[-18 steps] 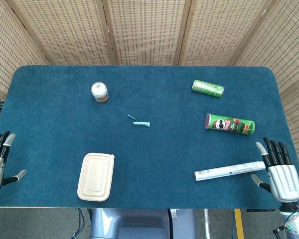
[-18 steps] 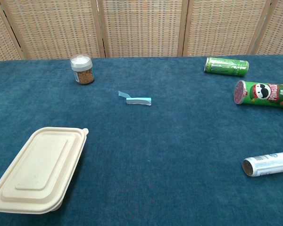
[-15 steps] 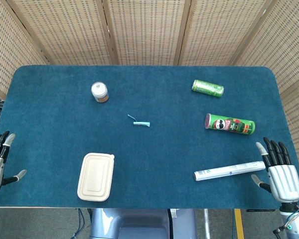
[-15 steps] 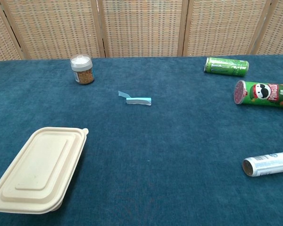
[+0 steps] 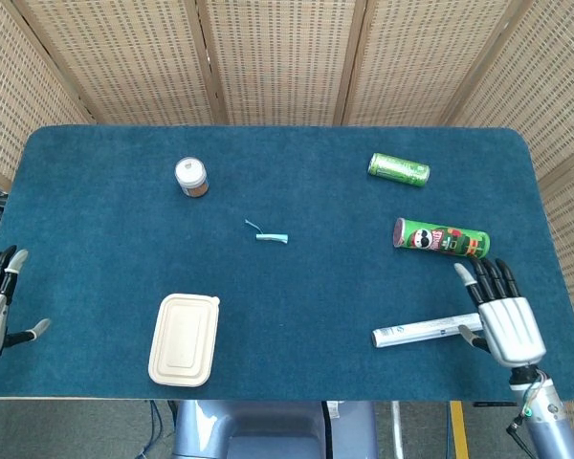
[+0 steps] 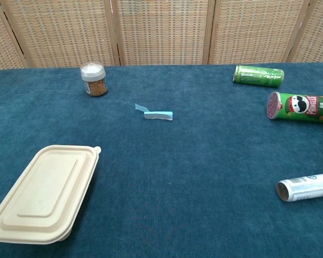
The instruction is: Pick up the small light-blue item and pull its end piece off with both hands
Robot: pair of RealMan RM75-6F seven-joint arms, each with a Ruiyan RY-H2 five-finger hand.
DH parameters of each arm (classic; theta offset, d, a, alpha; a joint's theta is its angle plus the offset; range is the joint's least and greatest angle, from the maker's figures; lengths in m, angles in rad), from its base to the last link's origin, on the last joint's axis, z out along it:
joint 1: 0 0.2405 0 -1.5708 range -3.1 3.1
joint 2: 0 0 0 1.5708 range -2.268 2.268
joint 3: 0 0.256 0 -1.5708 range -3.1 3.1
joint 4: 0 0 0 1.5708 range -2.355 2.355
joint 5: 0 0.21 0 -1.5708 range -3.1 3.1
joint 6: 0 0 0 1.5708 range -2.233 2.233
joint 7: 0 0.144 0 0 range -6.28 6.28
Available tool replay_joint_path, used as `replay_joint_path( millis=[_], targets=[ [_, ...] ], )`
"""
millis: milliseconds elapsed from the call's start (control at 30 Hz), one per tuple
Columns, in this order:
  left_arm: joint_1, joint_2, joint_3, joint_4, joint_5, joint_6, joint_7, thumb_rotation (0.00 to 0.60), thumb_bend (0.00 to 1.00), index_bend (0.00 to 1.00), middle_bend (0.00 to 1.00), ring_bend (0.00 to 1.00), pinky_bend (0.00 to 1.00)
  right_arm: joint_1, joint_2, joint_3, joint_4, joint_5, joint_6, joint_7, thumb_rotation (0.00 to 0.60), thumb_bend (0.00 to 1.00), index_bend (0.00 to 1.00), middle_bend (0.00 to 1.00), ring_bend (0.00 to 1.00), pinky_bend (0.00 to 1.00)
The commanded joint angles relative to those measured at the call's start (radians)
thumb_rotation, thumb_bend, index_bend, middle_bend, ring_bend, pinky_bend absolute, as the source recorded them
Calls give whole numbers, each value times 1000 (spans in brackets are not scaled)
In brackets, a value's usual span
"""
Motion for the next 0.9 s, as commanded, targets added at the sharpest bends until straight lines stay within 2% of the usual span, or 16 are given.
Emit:
replay_joint_path(
  millis=[33,67,100,267,400,500,633,733,900],
  targets=[
    [-6,-7,-7,7,-13,-9,0,600,36,0,0,0,0,138,15,75,-126,127,-222,-91,600,0,0,0,0,0],
    [-7,-8,-9,9,-19,-12,1,600,36,0,0,0,0,175,9,98,-151,169,-278,-97,600,0,0,0,0,0],
    [-9,-10,-12,13,-24,-14,2,600,37,0,0,0,0,241,-15,142,-165,249,-368,-113,600,0,0,0,0,0],
    [-11,-17,-21,23,-37,-12,2,600,39,0,0,0,0,405,-135,223,-98,472,-511,-249,600,0,22,0,0,0],
    [-16,-22,-31,31,-60,-22,6,600,41,0,0,0,0,549,-285,262,44,670,-588,-346,600,0,162,0,0,0],
    [-20,-26,-37,36,-76,-31,14,600,41,0,0,0,0,632,-374,283,139,778,-603,-397,600,0,254,0,0,0],
    [-27,-31,-45,44,-99,-45,24,600,43,0,0,0,0,719,-471,300,248,861,-599,-445,600,13,332,0,0,0],
    [-34,-37,-56,52,-126,-58,34,600,44,0,0,0,0,798,-554,316,360,904,-600,-478,600,93,347,0,0,0],
    [-41,-44,-64,60,-154,-74,45,600,47,0,0,0,0,887,-662,333,538,958,-616,-505,600,147,372,0,0,0]
  ],
)
